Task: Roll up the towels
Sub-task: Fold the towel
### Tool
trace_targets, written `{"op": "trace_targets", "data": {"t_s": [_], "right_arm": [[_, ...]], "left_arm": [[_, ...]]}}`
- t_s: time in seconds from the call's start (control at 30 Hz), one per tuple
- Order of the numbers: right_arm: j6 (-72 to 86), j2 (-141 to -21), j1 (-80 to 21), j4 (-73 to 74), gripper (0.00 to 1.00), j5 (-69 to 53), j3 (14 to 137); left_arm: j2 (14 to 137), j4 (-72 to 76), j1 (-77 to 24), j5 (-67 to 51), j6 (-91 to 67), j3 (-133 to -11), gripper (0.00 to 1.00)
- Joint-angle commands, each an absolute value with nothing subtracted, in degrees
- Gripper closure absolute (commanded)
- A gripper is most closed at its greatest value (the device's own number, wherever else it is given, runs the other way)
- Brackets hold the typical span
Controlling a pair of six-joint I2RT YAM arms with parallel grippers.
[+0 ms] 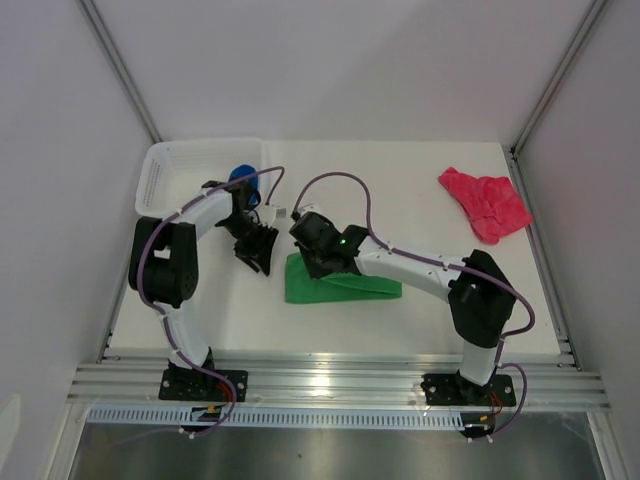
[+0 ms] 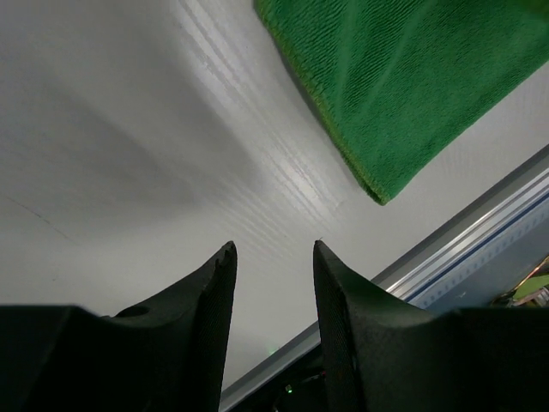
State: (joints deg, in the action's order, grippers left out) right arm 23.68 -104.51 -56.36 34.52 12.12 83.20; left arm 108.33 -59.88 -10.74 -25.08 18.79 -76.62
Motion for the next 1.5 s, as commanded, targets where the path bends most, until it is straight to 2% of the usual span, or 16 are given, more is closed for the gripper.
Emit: {"op": "trace_targets", "data": {"t_s": [0.0, 0.27, 0.5, 0.9, 1.3, 1.47], "right_arm": [[22.9, -105.8, -58.2, 30.1, 1.00, 9.8, 84.8], [22.3, -103.5, -58.6, 20.7, 1.00, 8.8, 74.5], [20.7, -101.5, -60.1, 11.9, 1.00, 11.2, 65.3], [20.0, -101.3, -61.3, 12.0, 1.00, 14.2, 65.5], [19.4, -101.7, -61.3, 11.9, 1.00, 14.4, 65.7], [19.4, -101.9, -61.3, 11.8, 1.00, 14.3, 65.7]], "left_arm": [[106.4, -58.2, -10.9, -30.6, 17.6, -77.2, 0.55], [104.9, -54.0, -14.0, -43.5, 10.0, -78.8, 0.48], [105.9, -48.1, -16.1, -46.0, 0.9, -78.6, 0.39], [111.4, -47.5, -19.1, -31.3, -3.8, -79.8, 0.38], [116.7, -47.3, -21.1, -30.5, -4.9, -82.7, 0.39], [117.7, -46.6, -21.2, -30.9, -5.4, -82.7, 0.43]]}}
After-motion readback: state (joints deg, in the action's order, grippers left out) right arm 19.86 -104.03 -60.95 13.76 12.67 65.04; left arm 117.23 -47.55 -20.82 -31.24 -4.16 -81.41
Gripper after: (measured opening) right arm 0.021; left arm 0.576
